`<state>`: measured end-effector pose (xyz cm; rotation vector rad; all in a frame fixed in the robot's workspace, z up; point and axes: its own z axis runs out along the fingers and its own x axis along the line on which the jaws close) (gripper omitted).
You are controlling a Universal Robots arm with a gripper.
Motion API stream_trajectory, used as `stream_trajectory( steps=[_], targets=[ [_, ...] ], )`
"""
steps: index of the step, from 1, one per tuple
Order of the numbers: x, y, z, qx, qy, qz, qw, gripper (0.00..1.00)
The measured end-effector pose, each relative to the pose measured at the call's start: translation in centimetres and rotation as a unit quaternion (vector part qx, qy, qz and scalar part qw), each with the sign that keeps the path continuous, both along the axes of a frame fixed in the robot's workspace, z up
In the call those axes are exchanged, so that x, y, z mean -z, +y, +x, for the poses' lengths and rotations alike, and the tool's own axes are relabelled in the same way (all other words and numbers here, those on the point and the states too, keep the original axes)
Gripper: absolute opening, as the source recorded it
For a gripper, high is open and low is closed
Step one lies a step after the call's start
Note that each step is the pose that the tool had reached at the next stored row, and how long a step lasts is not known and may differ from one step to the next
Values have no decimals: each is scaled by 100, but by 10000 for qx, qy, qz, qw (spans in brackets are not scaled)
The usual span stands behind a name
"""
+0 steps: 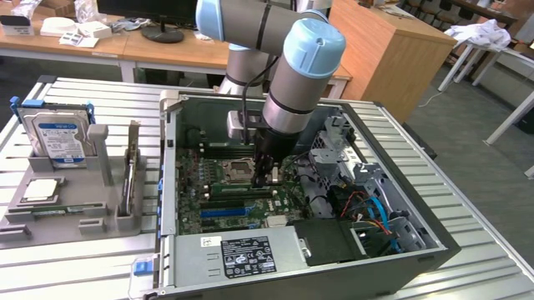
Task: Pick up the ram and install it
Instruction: 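Insert the ram into the slot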
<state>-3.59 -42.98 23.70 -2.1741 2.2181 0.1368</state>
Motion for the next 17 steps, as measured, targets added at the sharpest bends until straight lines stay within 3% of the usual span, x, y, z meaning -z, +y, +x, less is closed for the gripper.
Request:
stream_trajectory(
  steps=[17],
  targets=[
    [14, 0, -3, 0, 0, 1, 10000, 11]
  ],
)
